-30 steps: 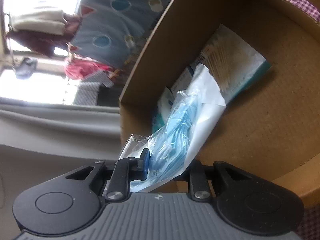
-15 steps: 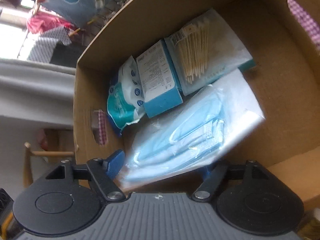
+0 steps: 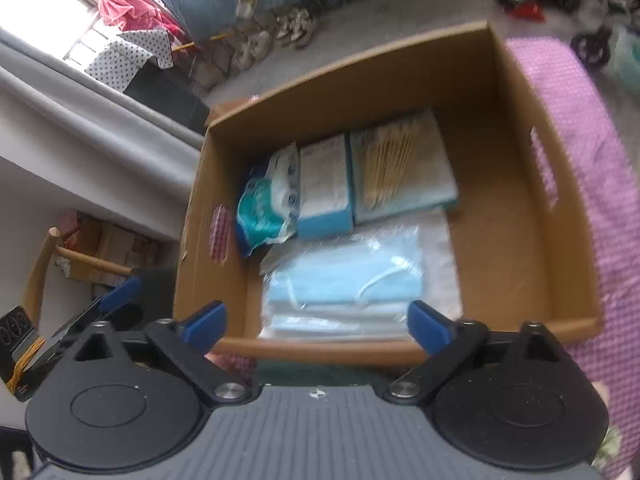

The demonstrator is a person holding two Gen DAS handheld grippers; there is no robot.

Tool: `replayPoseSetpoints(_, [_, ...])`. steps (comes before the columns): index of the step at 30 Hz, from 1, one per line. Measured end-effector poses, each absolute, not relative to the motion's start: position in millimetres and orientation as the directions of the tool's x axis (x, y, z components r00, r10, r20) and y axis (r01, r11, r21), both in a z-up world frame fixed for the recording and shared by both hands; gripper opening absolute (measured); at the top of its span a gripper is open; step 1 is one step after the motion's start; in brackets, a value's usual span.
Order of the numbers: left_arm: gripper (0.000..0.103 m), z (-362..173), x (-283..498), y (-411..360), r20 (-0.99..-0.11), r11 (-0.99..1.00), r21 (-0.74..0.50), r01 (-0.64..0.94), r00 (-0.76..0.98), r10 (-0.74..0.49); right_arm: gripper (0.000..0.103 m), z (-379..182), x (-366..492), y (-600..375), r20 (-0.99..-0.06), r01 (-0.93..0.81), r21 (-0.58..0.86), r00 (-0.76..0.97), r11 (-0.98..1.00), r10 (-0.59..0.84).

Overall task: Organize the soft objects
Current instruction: 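Lower the face-mask pack into the box and open the right gripper, then raise the open right gripper up out of the box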

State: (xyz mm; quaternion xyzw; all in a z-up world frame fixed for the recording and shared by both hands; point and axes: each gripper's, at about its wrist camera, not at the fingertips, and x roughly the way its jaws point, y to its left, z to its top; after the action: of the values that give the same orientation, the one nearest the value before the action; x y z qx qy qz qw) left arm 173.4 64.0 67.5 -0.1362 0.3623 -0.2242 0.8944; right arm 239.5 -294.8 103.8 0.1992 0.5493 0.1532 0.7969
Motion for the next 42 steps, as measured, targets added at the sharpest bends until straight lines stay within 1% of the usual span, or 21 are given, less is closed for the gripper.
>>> replayPoseSetpoints(3, [0.103, 66, 170, 64, -0.590, 0.870, -0.395, 0.294, 0.645, -0.486, 0.101, 89, 262, -298, -0.843, 0.014, 0.452, 0.334, 0.892, 0.422])
replayPoseSetpoints(6, [0.103, 63, 165, 66, -0.600, 0.874, -0.395, 0.284, 0.641, -0.479, 0.101, 58, 297, -293, -0.882, 0.063, 0.422, 0.261, 0.905, 0.393])
replayPoseSetpoints(11, [0.103, 59, 151, 71, -0.600, 0.855, -0.409, 0.319, 0.612, -0.515, 0.101, 3, 342, -289, -0.951, 0.122, 0.293, 0.137, 0.948, 0.276])
replayPoseSetpoints(14, [0.103, 54, 142, 75, -0.595, 0.842, -0.422, 0.336, 0.597, -0.537, 0.101, -21, 353, -291, -0.960, 0.174, 0.280, 0.067, 0.944, 0.272])
replayPoseSetpoints(18, [0.103, 46, 137, 81, -0.599, 0.835, -0.438, 0.332, 0.585, -0.547, 0.103, -35, 349, -279, -0.951, 0.175, 0.307, 0.017, 0.935, 0.309])
replayPoseSetpoints(19, [0.103, 44, 136, 82, -0.598, 0.835, -0.441, 0.329, 0.586, -0.547, 0.103, -34, 347, -273, -0.953, 0.157, 0.303, 0.023, 0.940, 0.304])
replayPoseSetpoints(23, [0.103, 35, 135, 87, -0.592, 0.830, -0.459, 0.315, 0.588, -0.551, 0.102, -32, 343, -253, -0.935, 0.113, 0.355, 0.015, 0.928, 0.356])
replayPoseSetpoints(28, [0.103, 32, 131, 88, -0.600, 0.831, -0.468, 0.301, 0.583, -0.549, 0.103, -28, 337, -237, -0.938, 0.061, 0.347, 0.041, 0.936, 0.345])
replayPoseSetpoints(31, [0.103, 33, 124, 87, -0.597, 0.834, -0.460, 0.306, 0.589, -0.545, 0.103, -15, 329, -243, -0.938, 0.057, 0.338, 0.095, 0.939, 0.332])
replayPoseSetpoints(33, [0.103, 34, 120, 87, -0.600, 0.837, -0.455, 0.303, 0.591, -0.540, 0.103, 3, 315, -255, -0.926, 0.066, 0.356, 0.161, 0.932, 0.342])
replayPoseSetpoints(38, [0.103, 35, 110, 91, -0.593, 0.832, -0.471, 0.291, 0.594, -0.544, 0.103, 66, 254, -299, -0.823, 0.031, 0.477, 0.369, 0.879, 0.433])
replayPoseSetpoints(42, [0.103, 36, 103, 86, -0.594, 0.833, -0.462, 0.306, 0.590, -0.546, 0.103, 108, 187, -332, -0.703, -0.051, 0.555, 0.506, 0.830, 0.500])
